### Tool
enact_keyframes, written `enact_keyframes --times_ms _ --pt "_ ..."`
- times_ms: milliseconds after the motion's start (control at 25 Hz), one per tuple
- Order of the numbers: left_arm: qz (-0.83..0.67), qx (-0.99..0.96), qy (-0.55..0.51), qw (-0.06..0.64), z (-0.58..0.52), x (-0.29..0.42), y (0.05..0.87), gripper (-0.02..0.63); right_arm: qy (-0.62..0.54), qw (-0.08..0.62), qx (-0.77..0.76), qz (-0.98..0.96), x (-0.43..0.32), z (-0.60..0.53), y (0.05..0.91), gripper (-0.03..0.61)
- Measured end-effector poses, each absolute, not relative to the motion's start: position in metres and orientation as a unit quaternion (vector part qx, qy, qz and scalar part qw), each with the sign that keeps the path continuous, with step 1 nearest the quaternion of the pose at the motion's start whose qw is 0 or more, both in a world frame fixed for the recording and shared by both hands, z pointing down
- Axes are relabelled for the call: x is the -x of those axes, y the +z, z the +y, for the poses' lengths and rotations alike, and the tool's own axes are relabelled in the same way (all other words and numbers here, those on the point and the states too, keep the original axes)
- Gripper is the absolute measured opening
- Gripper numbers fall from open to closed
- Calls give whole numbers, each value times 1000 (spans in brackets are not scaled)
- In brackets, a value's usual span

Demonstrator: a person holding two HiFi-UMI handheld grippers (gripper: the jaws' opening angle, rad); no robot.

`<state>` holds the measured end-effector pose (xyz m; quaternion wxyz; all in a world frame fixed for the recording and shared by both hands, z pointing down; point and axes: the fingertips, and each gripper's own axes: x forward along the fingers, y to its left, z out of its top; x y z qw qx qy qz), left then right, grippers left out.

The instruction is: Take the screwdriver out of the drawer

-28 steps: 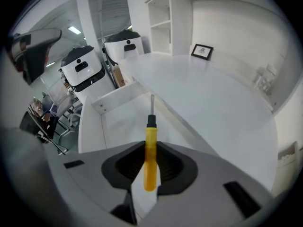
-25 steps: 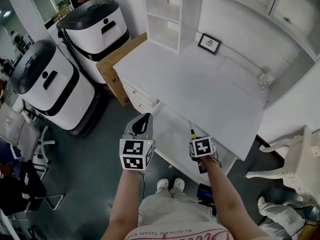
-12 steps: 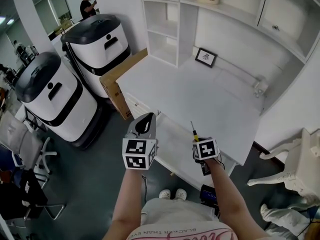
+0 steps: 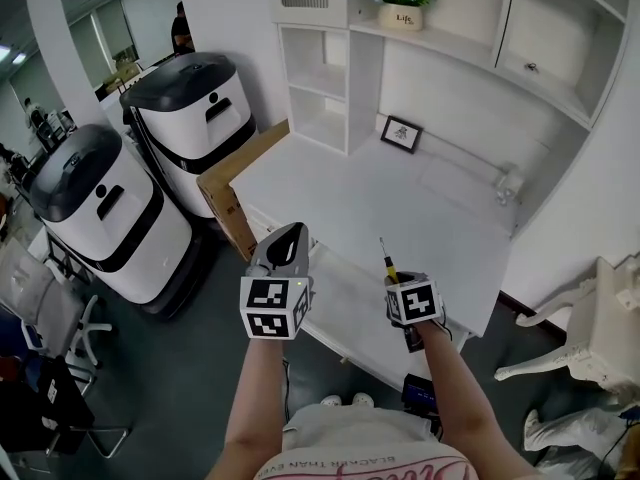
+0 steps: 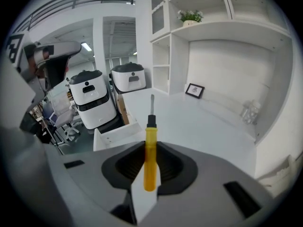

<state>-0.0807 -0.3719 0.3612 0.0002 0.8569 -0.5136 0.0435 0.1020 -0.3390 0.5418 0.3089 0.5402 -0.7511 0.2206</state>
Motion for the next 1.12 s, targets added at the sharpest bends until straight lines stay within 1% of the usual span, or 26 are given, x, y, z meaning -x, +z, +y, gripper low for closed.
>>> enact_keyframes --times_ms 400,1120 --pt "-513 -857 20 -43 -370 78 321 9 141 258 -556 -777 -101 -348 460 84" --pt "-510 -851 -34 -119 -349 79 247 9 -14 124 -595 -794 -104 -327 297 84"
